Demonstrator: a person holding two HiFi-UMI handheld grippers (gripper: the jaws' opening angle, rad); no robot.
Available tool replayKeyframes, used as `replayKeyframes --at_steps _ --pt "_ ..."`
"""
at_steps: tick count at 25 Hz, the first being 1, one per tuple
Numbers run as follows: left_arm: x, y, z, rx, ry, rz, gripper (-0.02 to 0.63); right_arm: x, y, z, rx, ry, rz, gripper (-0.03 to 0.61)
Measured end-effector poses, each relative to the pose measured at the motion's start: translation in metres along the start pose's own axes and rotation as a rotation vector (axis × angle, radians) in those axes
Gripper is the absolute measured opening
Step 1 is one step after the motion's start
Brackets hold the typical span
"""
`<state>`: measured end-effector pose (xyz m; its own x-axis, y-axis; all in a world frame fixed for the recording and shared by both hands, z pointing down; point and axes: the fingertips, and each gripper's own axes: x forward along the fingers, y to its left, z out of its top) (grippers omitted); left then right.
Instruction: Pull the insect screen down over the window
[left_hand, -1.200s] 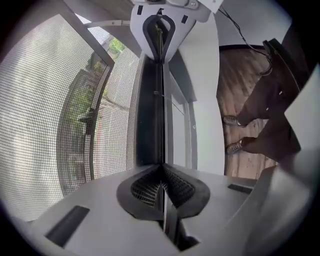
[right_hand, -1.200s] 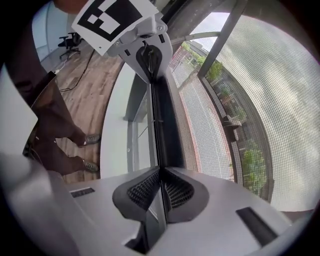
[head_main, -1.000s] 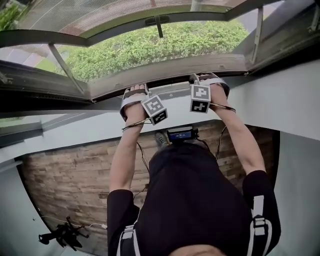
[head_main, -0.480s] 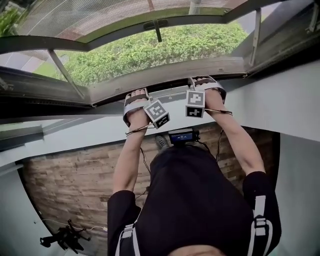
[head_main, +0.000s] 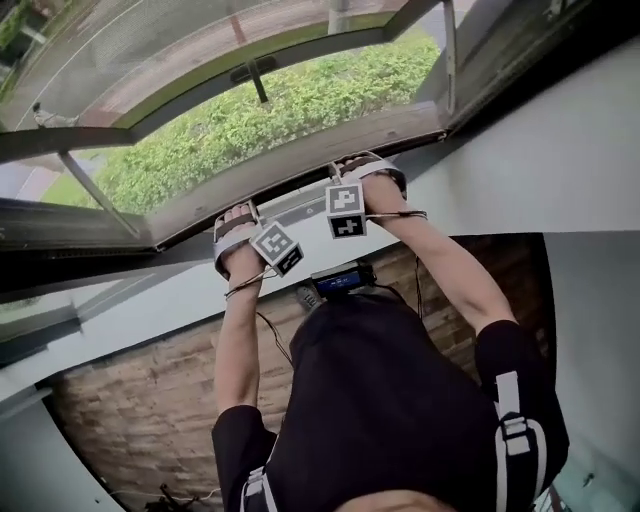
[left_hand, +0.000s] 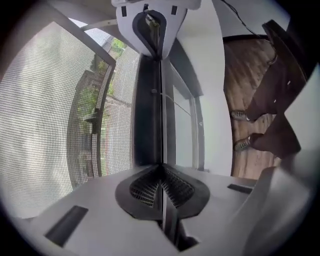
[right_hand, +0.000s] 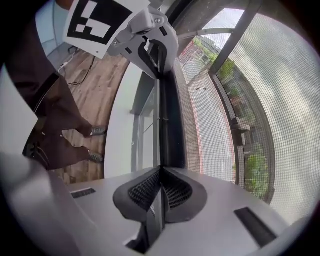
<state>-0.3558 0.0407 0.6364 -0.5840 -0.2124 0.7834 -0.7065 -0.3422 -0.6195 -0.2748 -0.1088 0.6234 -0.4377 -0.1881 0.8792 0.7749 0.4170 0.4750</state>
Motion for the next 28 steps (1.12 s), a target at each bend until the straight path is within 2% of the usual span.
replayKeyframes --at_steps 4,6,8,12,15,19,22,28 --pt "-0.01 0.0 0.0 -0.033 -0.012 -0.011 0.015 -0.007 0.002 -0.002 -0.02 0.009 0.0 0.018" --pt "-0.007 0.0 0.0 -0.009 0.012 0.016 0.012 -0.005 0.0 -0.004 -0.022 0.019 -0.01 0.016" --pt "-0.004 -0.002 0.003 0.015 0.02 0.005 0.014 -0.002 0.0 -0.006 -0.015 0.019 -0.011 0.015" --pt "-0.002 0.002 0.0 -0.005 0.005 -0.008 0.012 0.0 -0.002 -0.002 0.037 -0.049 -0.013 0.015" --pt "-0.004 0.0 -0.001 -0.023 0.021 -0.013 0.012 -0.003 -0.001 -0.001 0.004 -0.08 -0.008 0.015" --pt "-0.01 0.002 -0.002 -0.013 0.016 0.039 0.018 -0.006 -0.001 -0.002 -0.058 -0.044 -0.088 0.017" --pt "-0.013 0.01 -0.001 -0.014 0.011 0.064 0.02 -0.011 -0.008 -0.002 -0.043 -0.038 -0.125 0.017" --pt "-0.015 0.004 -0.003 -0.004 0.014 0.048 0.02 -0.012 -0.001 -0.001 -0.01 -0.023 -0.046 0.016"
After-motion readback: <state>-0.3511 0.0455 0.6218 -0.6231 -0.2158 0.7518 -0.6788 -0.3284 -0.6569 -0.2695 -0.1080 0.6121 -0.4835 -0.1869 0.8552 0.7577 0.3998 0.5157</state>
